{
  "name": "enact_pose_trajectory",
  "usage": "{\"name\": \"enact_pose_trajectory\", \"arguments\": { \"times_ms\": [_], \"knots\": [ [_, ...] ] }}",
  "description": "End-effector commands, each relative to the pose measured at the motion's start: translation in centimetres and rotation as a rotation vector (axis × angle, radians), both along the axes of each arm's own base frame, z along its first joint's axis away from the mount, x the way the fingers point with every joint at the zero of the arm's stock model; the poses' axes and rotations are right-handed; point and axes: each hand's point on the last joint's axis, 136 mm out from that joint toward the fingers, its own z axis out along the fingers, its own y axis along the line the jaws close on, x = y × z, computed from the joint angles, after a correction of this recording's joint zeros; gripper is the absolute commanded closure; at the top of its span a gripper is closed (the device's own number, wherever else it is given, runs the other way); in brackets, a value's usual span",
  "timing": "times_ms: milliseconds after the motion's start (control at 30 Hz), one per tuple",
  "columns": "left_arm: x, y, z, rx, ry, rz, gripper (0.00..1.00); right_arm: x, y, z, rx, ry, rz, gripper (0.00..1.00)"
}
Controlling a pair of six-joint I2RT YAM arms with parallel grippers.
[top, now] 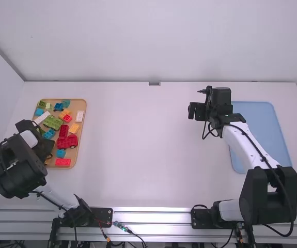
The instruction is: Assemble lego blocks to make yellow taxi
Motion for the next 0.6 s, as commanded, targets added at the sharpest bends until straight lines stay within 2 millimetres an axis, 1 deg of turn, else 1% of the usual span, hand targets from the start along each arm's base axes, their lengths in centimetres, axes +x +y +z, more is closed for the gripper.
{"name": "enact_pose_trajectory", "arguments": {
  "times_ms": [0,167,367,567],
  "knots": [
    [-0.3,-0.5,-0.7,-0.012,0.011,-0.013,0.16,0.4,0.2,0.5,0.003,-0.011,0.002,0.01],
    [-0.6,-0.8,-1.5,-0.006,0.003,-0.010,0.16,0.4,0.2,0.5,0.003,-0.011,0.002,0.01],
    [-0.8,-0.9,-1.8,-0.007,0.007,-0.013,0.18,0.4,0.2,0.5,0.004,-0.012,0.002,0.01],
    [-0.8,-0.9,-1.8,-0.010,0.003,-0.008,0.28,0.4,0.2,0.5,0.004,-0.011,0.002,0.01]
  ]
}}
